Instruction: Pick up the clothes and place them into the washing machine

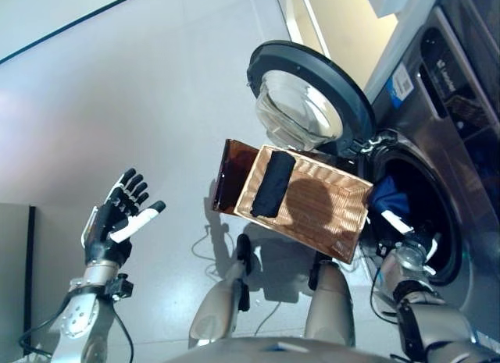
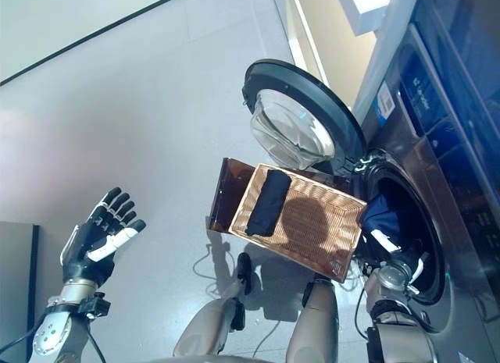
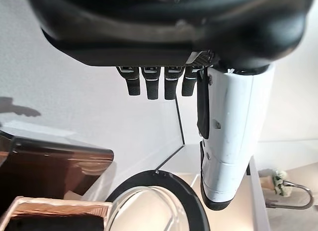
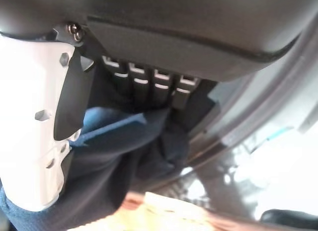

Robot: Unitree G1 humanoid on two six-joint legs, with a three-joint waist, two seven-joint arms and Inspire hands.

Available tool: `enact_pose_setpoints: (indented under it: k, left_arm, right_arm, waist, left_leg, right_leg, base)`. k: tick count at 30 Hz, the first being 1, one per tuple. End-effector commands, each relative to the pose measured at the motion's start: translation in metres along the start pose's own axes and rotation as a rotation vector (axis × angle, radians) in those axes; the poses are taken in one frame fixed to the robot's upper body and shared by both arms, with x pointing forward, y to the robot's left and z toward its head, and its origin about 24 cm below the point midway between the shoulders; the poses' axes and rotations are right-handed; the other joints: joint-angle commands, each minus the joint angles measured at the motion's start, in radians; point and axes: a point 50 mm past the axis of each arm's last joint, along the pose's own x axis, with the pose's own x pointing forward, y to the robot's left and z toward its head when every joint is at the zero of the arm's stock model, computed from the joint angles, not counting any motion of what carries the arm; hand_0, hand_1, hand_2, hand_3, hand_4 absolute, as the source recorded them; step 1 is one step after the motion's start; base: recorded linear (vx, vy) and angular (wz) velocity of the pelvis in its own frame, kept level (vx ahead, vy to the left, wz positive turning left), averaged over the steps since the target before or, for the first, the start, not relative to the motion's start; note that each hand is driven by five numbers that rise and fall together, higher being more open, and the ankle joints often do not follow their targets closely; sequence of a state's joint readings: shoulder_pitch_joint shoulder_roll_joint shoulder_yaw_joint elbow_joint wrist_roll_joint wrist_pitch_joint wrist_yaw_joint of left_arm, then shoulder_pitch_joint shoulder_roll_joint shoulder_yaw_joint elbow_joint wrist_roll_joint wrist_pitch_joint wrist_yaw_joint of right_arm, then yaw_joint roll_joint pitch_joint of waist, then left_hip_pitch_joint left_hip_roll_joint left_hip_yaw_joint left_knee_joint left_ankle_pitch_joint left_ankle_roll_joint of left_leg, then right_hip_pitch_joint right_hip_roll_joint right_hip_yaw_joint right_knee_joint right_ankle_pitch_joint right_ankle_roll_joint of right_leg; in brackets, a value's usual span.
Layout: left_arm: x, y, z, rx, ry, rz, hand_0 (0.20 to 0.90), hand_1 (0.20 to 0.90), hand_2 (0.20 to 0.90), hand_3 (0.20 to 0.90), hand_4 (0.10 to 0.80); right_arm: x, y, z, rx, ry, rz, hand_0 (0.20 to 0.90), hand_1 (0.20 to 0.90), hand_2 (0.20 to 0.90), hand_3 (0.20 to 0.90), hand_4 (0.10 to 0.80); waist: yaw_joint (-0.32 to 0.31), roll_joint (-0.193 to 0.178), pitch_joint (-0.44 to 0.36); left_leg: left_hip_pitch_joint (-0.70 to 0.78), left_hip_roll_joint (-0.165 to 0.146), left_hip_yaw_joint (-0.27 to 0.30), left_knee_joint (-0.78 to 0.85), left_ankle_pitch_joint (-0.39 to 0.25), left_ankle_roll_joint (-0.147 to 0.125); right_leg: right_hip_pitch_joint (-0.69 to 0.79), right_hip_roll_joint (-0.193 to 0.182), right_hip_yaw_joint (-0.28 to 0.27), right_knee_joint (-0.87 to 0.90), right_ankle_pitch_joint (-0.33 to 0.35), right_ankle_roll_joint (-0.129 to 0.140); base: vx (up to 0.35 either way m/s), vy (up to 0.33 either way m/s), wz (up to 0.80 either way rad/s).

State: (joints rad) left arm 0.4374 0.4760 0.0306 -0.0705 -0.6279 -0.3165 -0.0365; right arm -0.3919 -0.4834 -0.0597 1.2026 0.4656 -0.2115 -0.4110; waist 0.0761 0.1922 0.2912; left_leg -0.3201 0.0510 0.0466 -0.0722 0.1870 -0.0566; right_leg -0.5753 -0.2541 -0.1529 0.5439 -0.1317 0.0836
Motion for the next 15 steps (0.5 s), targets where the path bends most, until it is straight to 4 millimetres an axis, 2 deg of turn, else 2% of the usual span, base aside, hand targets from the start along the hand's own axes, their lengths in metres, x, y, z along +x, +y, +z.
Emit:
enact_pose_setpoints:
  k: [1,7,13,15]
  left_arm:
    - [0.007,0.006,0.043,0.014,-0.233,-0.008,0.900,0.900,0.900,0.900,0.800]
    - [0.007,0.003,0.050,0.011,-0.254,-0.050,0.900,0.900,0.900,0.900,0.800]
    - [0.008,-0.001,0.050,-0.005,-0.245,-0.075,0.900,0.900,0.900,0.900,0.800]
    - [0.007,-0.002,0.050,-0.007,-0.240,-0.085,0.900,0.900,0.900,0.900,0.800]
  right_arm:
    - [0.014,-0.009,0.059,-0.071,-0.197,-0.016,0.900,0.900,0.900,0.900,0.800]
    - [0.020,-0.019,0.082,-0.129,-0.256,-0.031,0.900,0.900,0.900,0.900,0.800]
    - [0.021,-0.016,0.091,-0.241,-0.298,0.024,0.900,0.900,0.900,0.900,0.800]
    - [0.022,-0.018,0.091,-0.325,-0.300,0.020,0.900,0.900,0.900,0.900,0.800]
  waist:
    - [0.016,0.032,0.019]
    - [0.025,0.057,0.043]
    - [0.029,0.058,0.046]
    - [0.033,0.061,0.049]
  left_leg:
    - [0.016,0.072,-0.055,-0.015,-0.001,-0.118]
    - [-0.013,0.063,-0.060,-0.015,0.009,-0.118]
    - [-0.027,0.061,-0.061,-0.015,0.011,-0.121]
    - [-0.032,0.060,-0.061,-0.015,0.013,-0.120]
  right_leg:
    - [0.021,-0.069,0.063,-0.087,0.084,0.114]
    - [-0.015,-0.079,0.065,-0.057,0.074,0.112]
    - [-0.035,-0.082,0.063,-0.045,0.075,0.112]
    - [-0.042,-0.082,0.063,-0.041,0.075,0.113]
  base:
    - [-0.028,-0.004,0.05]
    - [-0.030,-0.002,0.08]
    - [-0.001,-0.005,0.05]
    - [0.000,0.000,0.00]
